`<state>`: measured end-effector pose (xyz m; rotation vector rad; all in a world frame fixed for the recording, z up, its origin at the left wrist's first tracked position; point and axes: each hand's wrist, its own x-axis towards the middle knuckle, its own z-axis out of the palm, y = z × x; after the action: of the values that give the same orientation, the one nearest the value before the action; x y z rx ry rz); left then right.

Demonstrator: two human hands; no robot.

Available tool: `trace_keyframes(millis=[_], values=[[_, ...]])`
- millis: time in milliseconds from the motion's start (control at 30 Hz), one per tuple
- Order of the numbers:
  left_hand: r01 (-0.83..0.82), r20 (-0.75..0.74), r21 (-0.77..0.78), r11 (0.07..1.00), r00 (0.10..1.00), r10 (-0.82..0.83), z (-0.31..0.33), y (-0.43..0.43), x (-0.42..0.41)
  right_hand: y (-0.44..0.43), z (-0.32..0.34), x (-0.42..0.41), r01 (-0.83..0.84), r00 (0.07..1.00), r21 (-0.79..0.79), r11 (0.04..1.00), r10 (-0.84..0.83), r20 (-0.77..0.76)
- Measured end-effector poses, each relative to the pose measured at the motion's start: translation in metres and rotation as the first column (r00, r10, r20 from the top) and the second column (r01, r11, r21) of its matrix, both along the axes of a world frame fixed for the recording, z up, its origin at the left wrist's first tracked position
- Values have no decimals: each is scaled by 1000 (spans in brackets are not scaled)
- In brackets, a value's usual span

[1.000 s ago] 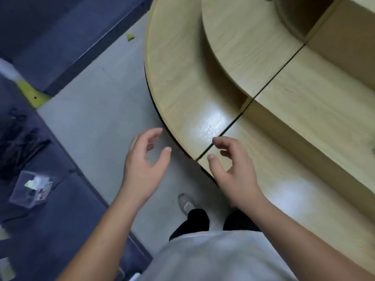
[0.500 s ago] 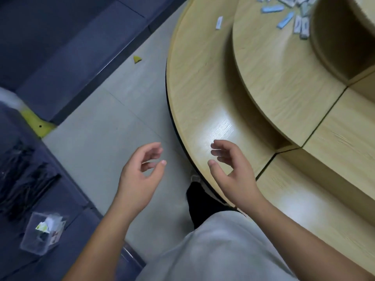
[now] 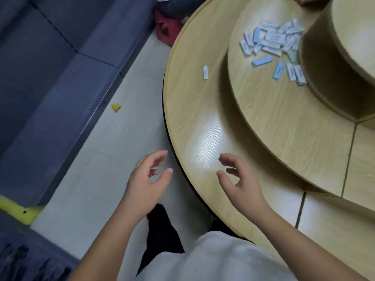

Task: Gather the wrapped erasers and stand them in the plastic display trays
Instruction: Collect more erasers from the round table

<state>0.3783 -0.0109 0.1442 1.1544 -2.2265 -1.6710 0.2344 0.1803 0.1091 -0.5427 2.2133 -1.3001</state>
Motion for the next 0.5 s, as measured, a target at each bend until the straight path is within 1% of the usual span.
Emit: trace_keyframes(millis=[133, 233, 300, 400, 500], values=[[199, -14, -15, 980, 980, -199, -1, -92, -32, -71, -4, 10, 195, 980, 14, 981, -195, 26], [334, -5, -87, 939, 942, -335, 7, -150, -57, -117, -1, 10, 301, 953, 0, 954, -300, 42], [429, 18, -105, 897, 903, -430, 12, -182, -77, -142, 1, 7, 372, 926, 18, 928, -373, 60], [515, 43, -121, 848, 857, -514, 12, -220, -115, -170, -2, -2, 456, 886, 32, 889, -457, 74], [543, 73, -122, 831, 840, -538, 1, -246, -158, -194, -14, -23, 531, 845, 23, 847, -531, 61]])
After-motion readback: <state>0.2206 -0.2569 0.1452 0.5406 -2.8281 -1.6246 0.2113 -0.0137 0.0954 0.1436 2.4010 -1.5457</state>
